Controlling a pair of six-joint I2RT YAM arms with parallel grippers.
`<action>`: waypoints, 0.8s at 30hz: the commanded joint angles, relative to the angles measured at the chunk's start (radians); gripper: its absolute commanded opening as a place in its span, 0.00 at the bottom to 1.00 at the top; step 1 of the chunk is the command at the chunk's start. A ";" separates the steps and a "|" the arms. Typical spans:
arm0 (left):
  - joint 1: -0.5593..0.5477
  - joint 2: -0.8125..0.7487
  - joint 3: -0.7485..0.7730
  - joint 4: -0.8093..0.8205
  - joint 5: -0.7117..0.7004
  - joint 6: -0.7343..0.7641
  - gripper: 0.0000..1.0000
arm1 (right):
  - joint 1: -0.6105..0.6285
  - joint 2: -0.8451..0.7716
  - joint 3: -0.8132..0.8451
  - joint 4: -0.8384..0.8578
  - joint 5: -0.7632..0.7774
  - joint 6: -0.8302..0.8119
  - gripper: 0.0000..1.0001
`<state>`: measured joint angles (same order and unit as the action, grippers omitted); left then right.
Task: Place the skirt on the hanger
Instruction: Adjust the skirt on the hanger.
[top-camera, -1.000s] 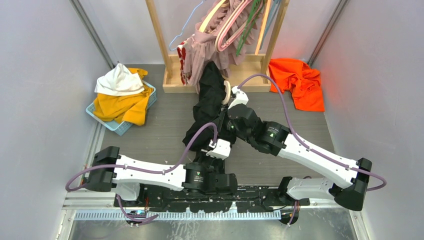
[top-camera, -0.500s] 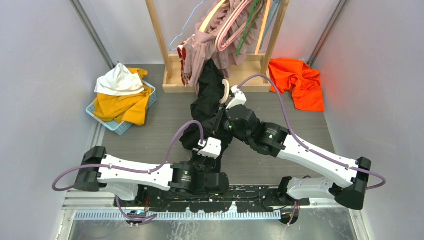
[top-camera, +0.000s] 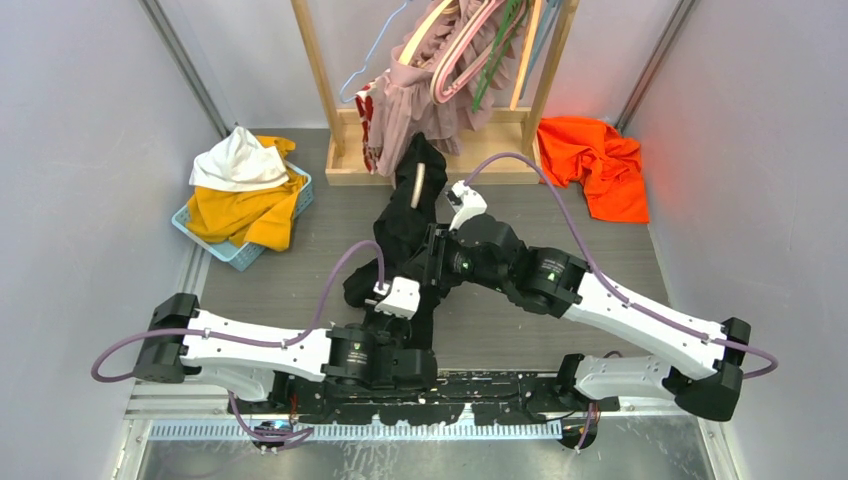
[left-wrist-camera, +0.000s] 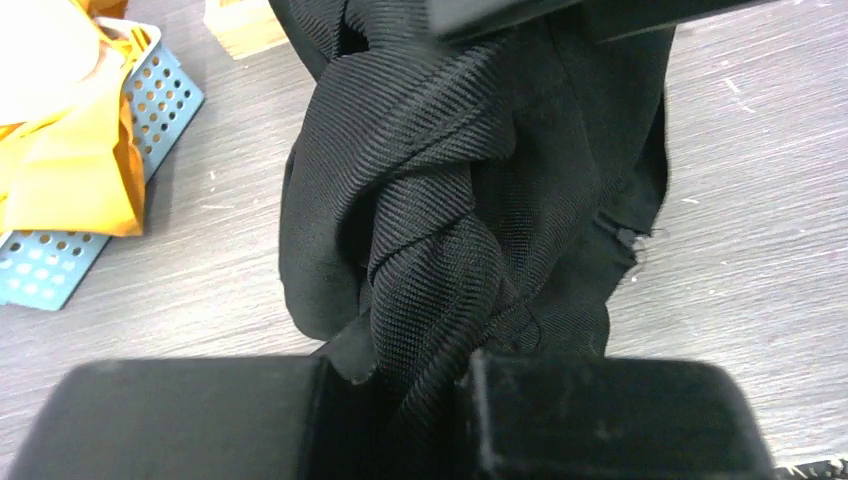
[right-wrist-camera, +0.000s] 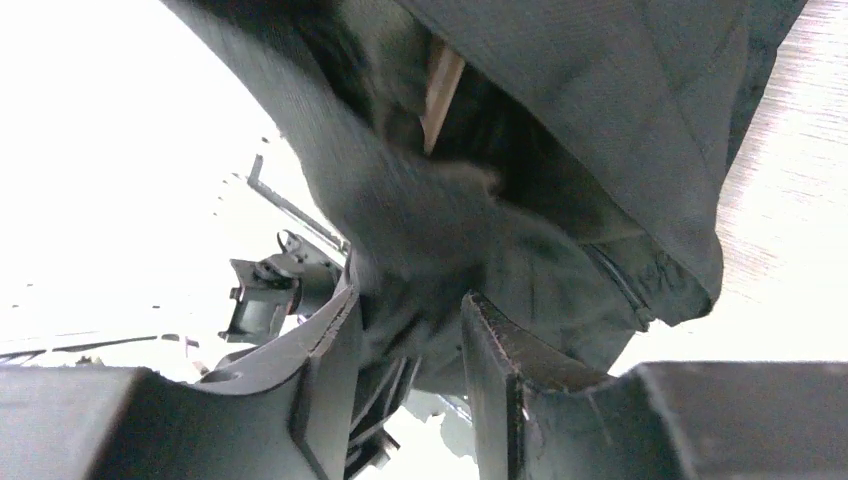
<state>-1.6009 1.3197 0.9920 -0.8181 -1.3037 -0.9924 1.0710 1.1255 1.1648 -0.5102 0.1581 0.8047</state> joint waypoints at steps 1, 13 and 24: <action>0.005 -0.009 0.044 -0.193 -0.113 -0.202 0.00 | 0.010 -0.071 0.076 -0.039 -0.037 -0.047 0.48; -0.068 0.026 0.216 -0.705 -0.111 -0.612 0.00 | 0.010 -0.224 0.244 -0.280 0.217 -0.155 0.89; -0.234 0.095 0.378 -0.837 0.000 -0.649 0.00 | 0.010 -0.257 0.298 -0.365 0.319 -0.202 0.91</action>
<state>-1.7741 1.3960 1.3041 -1.5452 -1.2682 -1.5455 1.0786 0.8570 1.4395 -0.8528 0.4145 0.6395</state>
